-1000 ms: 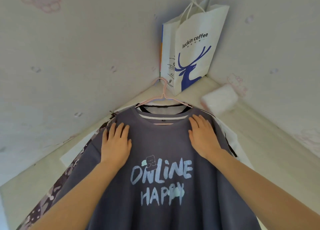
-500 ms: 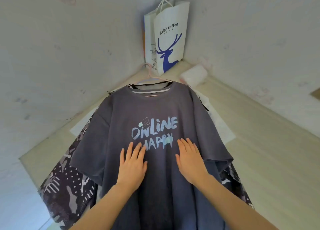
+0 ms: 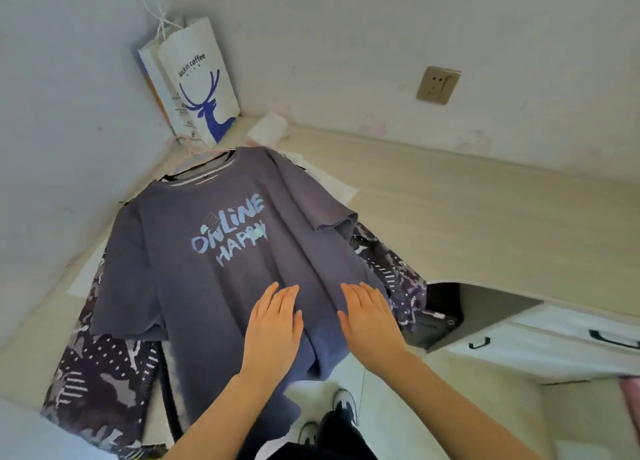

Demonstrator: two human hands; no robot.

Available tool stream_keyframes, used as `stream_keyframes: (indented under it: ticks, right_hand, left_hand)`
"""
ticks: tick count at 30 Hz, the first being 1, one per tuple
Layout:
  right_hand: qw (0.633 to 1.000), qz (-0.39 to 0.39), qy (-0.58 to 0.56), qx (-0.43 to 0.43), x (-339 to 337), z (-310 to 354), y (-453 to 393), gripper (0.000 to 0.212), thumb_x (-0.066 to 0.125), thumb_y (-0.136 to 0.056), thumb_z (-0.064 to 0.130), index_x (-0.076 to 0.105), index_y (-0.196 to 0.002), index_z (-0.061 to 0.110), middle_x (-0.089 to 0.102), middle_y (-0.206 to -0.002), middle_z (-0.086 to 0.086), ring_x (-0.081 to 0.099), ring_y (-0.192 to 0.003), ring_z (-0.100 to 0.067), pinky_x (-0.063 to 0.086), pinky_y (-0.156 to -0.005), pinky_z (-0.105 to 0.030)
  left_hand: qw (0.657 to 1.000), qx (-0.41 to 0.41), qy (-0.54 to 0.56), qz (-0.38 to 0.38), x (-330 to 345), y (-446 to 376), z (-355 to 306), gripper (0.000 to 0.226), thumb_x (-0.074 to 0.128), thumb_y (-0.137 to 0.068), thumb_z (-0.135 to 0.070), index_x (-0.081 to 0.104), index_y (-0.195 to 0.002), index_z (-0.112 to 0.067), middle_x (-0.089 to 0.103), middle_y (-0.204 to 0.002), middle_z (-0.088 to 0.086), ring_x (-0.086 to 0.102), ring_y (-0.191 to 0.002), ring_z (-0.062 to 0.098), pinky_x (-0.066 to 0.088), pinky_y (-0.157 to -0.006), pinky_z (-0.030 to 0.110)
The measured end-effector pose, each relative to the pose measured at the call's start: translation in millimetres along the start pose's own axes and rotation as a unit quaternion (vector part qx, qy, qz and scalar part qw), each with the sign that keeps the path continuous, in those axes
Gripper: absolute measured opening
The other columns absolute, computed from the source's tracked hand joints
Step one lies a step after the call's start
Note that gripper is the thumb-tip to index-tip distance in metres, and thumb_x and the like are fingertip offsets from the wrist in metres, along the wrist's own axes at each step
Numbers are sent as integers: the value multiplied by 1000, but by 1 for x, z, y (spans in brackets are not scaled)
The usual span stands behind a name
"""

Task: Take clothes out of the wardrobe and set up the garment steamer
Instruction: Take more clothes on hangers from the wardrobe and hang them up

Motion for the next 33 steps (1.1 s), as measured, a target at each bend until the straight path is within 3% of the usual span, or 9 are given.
stream_keyframes:
  ticks: [3, 7, 10, 13, 24, 29, 33]
  right_hand:
    - [999, -28, 2, 36, -16, -26, 37, 54, 79, -73, 27, 62, -119, 4, 67, -112, -11, 64, -106, -33, 54, -87, -46]
    - [993, -60, 8, 98, -34, -61, 90, 51, 79, -73, 23, 61, -117, 5, 67, -110, -10, 63, -105, -32, 53, -90, -45]
    - [982, -66, 13, 175, -44, -87, 137, 48, 73, -80, 28, 59, -120, 7, 65, -116, -8, 59, -113, -30, 50, -95, -45]
    - [968, -72, 27, 238, -53, -111, 193, 49, 69, -84, 31, 57, -125, 7, 62, -125, -10, 56, -121, -31, 47, -101, -45]
    - [899, -101, 42, 425, -74, -180, 431, 48, 68, -84, 31, 59, -124, 5, 63, -122, -11, 57, -119, -33, 44, -102, -44]
    - [853, -67, 32, 517, -63, -197, 541, 51, 59, -90, 34, 52, -132, 7, 57, -132, -11, 47, -130, -34, 39, -107, -48]
    - [814, -63, 19, 577, -60, -204, 614, 51, 57, -91, 33, 49, -134, 6, 53, -136, -12, 43, -133, -34, 36, -109, -49]
  left_hand:
    - [998, 58, 18, 12, 5, 3, -43, 44, 40, -92, -31, 61, -124, -11, 66, -118, 1, 56, -121, 25, 52, -93, 38]
    - [988, 147, 35, 20, 14, 13, -107, 36, 65, -87, -19, 63, -122, -9, 67, -114, 2, 58, -118, 25, 53, -88, 37]
    - [976, 209, 38, 42, 23, 28, -156, 38, 71, -83, -16, 64, -119, -10, 67, -113, 3, 58, -117, 25, 53, -87, 36]
    - [963, 258, 42, 61, 35, 48, -205, 36, 68, -84, -16, 63, -119, -9, 67, -114, 4, 57, -117, 25, 52, -89, 38]
    - [893, 417, 67, 152, 87, 190, -387, 38, 64, -88, -20, 60, -124, -8, 66, -118, 6, 56, -120, 26, 52, -92, 38]
    - [855, 470, 58, 213, 129, 268, -447, 47, 43, -98, -31, 42, -142, -13, 50, -141, 4, 39, -136, 21, 37, -110, 38]
    - [809, 533, 58, 242, 143, 328, -497, 51, 42, -98, -32, 36, -146, -15, 41, -149, 2, 30, -142, 20, 28, -113, 34]
Point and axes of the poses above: each hand's wrist, its own y-axis away from the middle knuckle, its own x-axis out of the palm, z = x × y, the point moved 8 cm from there along -y, towards the middle knuckle
